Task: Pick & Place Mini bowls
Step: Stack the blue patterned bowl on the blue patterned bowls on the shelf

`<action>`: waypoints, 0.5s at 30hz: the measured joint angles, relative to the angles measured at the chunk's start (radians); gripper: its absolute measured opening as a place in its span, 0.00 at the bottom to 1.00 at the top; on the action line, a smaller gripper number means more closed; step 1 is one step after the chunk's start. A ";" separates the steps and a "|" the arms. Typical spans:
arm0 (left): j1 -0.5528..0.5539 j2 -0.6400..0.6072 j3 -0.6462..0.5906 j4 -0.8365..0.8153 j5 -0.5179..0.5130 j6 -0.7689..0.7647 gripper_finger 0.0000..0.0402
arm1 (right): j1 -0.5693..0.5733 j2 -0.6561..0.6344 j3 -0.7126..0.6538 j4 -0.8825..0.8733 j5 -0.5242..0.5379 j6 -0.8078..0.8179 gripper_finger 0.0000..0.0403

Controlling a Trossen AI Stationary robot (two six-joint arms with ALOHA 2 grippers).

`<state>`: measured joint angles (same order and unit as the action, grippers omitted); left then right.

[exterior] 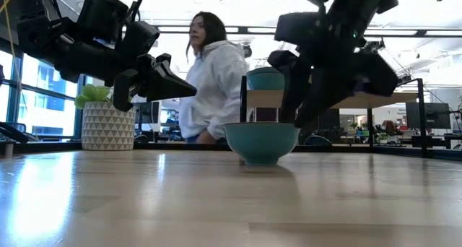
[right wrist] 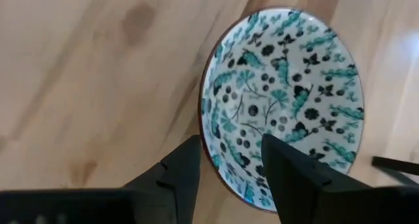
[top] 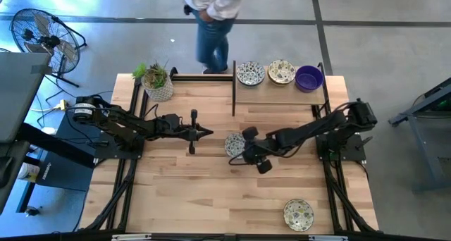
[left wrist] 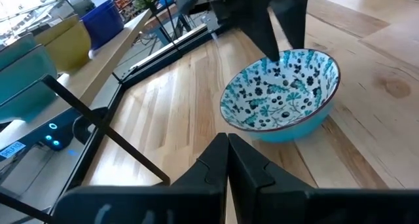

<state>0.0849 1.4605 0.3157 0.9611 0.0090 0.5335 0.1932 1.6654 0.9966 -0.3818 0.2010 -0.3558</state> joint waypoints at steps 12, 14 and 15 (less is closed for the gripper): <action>0.000 0.000 0.000 -0.014 -0.001 -0.007 0.00 | -0.004 0.074 -0.006 -0.008 0.039 -0.097 0.34; 0.000 0.000 0.000 -0.014 -0.001 -0.008 0.00 | -0.008 0.075 -0.006 0.005 0.035 -0.094 0.32; 0.000 0.000 0.000 -0.014 -0.002 -0.008 0.00 | -0.010 0.075 -0.006 0.007 0.034 -0.094 0.30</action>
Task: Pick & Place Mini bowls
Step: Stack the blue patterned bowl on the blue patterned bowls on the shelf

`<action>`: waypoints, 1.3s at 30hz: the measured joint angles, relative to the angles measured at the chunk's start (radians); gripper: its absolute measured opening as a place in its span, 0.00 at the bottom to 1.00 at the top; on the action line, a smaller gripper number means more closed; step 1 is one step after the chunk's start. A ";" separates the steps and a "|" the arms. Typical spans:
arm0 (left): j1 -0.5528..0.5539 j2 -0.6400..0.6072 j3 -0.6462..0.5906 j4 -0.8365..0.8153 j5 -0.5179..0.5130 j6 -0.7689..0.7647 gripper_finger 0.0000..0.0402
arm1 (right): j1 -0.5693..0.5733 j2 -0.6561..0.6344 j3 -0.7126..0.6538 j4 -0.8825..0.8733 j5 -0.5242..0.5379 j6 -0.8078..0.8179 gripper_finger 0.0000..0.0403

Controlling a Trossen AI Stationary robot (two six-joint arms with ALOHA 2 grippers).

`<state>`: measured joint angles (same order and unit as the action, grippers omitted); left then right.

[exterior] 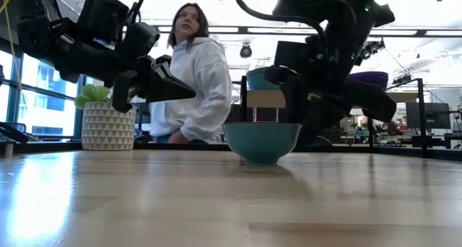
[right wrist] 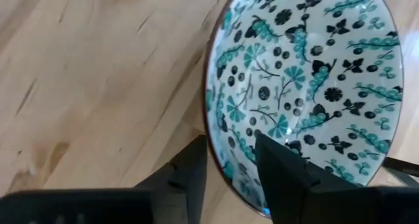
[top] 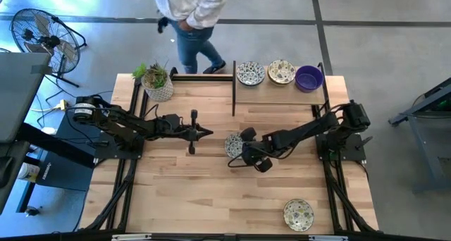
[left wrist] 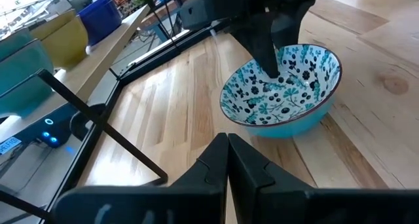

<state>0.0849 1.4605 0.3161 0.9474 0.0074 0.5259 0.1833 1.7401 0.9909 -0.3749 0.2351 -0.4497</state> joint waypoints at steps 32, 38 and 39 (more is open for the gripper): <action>0.000 0.000 0.000 -0.031 0.002 -0.009 0.00 | 0.034 -0.001 0.227 -0.262 0.009 0.003 0.03; 0.000 0.000 0.000 -0.031 -0.022 -0.026 0.00 | 0.034 -0.020 0.370 -0.452 0.032 0.014 0.04; 0.000 0.000 0.000 -0.030 -0.023 -0.026 0.00 | 0.034 -0.029 0.396 -0.481 0.032 0.016 0.04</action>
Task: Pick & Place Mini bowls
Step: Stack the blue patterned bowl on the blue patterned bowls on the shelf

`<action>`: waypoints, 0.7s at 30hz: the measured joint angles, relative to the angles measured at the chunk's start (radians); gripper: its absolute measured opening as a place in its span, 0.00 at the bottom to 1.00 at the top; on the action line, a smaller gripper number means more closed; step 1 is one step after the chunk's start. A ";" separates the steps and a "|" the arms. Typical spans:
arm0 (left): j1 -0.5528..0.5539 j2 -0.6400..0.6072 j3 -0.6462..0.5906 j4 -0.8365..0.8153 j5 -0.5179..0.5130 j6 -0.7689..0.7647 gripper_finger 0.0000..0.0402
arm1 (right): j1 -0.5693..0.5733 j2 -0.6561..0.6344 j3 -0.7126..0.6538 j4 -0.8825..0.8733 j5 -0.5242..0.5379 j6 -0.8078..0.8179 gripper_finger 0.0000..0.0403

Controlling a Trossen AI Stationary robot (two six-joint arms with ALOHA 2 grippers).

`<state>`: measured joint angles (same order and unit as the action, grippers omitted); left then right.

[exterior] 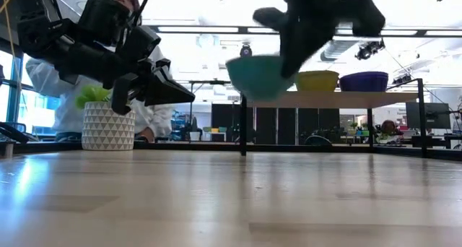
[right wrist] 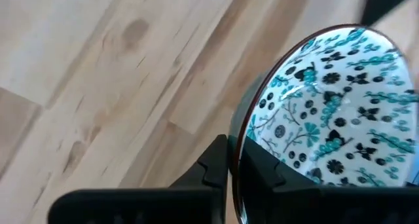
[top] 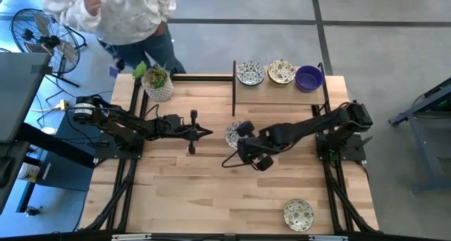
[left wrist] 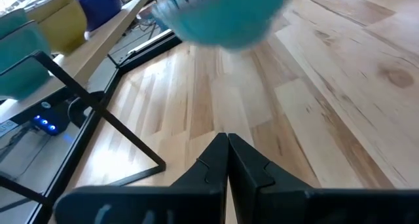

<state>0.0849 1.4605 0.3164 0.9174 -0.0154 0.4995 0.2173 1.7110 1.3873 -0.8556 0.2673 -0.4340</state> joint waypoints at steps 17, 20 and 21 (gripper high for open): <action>0.000 0.000 0.000 0.023 0.006 0.000 0.00 | -0.239 -0.068 0.466 -0.351 0.019 -0.018 0.04; 0.000 0.000 0.000 0.023 0.006 0.000 0.00 | -0.327 -0.069 0.503 -0.351 0.013 -0.058 0.03; 0.000 0.000 0.000 0.023 0.006 0.000 0.00 | -0.356 -0.069 0.508 -0.352 0.012 -0.073 0.03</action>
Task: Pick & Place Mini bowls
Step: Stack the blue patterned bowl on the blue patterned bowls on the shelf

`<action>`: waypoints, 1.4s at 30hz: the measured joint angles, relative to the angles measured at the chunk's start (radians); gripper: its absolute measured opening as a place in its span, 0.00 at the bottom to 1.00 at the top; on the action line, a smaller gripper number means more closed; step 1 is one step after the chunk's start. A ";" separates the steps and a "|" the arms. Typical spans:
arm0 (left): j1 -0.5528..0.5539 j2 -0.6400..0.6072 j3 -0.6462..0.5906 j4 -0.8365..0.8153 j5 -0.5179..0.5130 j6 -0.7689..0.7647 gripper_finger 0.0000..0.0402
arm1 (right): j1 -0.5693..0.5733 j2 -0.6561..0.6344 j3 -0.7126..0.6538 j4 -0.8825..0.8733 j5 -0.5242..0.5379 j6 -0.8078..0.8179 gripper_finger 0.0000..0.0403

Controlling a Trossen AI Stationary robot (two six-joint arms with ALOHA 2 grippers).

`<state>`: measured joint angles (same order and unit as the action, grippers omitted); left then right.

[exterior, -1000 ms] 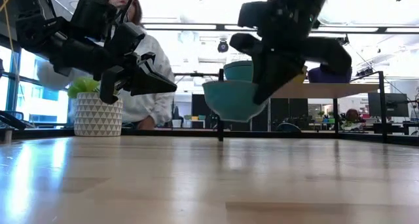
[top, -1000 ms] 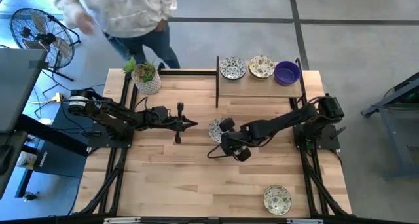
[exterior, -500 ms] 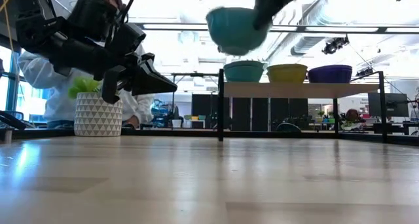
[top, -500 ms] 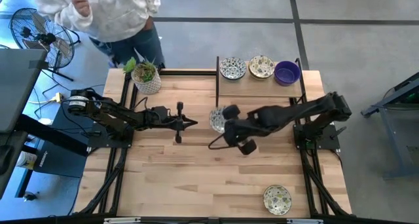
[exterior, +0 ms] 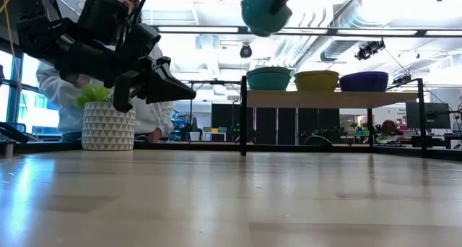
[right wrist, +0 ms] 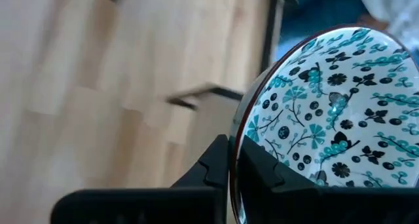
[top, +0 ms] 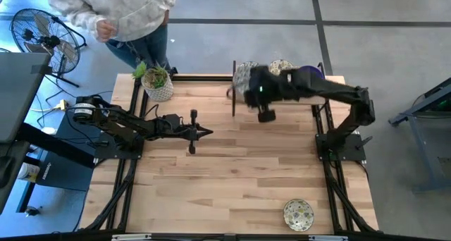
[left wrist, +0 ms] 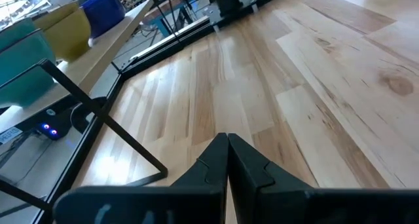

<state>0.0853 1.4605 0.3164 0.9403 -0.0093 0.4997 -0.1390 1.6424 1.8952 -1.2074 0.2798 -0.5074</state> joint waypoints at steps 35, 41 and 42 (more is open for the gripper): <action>0.000 0.000 0.000 -0.001 0.002 0.000 0.00 | -0.380 0.145 0.008 0.019 -0.232 -0.185 0.03; 0.000 0.000 0.000 -0.001 0.002 0.000 0.00 | -0.386 0.169 0.007 0.017 -0.232 -0.193 0.03; 0.000 0.000 0.000 -0.002 0.002 0.000 0.00 | -0.385 0.169 0.007 0.016 -0.232 -0.193 0.03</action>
<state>0.0853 1.4605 0.3160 0.9379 -0.0071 0.4999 -0.5243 1.8118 1.9026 -1.1913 0.0475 -0.7008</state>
